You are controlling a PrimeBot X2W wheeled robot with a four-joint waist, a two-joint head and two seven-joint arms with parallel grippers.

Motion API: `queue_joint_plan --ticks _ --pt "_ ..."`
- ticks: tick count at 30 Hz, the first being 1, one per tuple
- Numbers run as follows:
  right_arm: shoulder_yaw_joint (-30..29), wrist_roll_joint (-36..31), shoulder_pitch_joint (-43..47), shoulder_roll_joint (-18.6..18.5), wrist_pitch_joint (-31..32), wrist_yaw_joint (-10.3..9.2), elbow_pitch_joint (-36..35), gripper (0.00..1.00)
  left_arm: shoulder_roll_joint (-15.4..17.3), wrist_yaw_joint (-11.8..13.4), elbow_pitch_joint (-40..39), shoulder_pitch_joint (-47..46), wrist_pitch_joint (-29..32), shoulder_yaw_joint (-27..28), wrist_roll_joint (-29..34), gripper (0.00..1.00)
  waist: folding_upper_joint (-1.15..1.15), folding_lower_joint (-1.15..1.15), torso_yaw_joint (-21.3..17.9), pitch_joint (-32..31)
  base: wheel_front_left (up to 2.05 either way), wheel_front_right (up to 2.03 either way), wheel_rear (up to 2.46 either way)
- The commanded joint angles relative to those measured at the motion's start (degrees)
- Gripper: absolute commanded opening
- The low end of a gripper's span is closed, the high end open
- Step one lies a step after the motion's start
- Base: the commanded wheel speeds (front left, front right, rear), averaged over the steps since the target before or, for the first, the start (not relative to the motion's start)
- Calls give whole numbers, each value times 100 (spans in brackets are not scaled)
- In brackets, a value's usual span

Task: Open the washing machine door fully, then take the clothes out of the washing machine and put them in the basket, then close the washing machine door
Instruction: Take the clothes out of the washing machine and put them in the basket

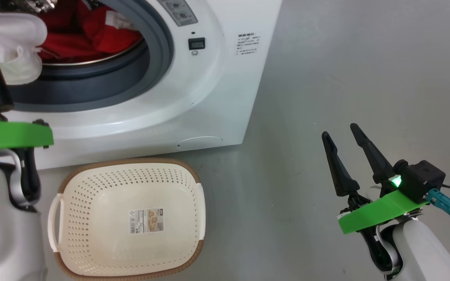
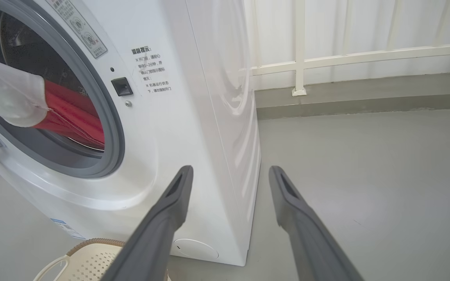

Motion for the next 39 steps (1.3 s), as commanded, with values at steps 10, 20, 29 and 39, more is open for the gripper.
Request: queue_joint_plan --ticks 10,20,29,39 --pt "54 -23 205 -60 -37 36 -126 100 -164 -223 -1662 624 -52 479 276 0 0 0 122 -154 0 0 0" --pt "19 -27 320 -95 -37 36 -131 100 -299 -361 -2821 1025 -52 536 293 0 0 0 207 -322 0 0 0" --pt "-22 -36 374 -111 -37 36 -156 100 -340 -380 -3700 1314 -52 353 331 0 0 0 243 -352 0 0 0" --pt "7 -24 351 -107 -37 36 -161 100 -351 -233 -3209 1926 -52 157 134 0 0 0 202 -307 0 0 0"
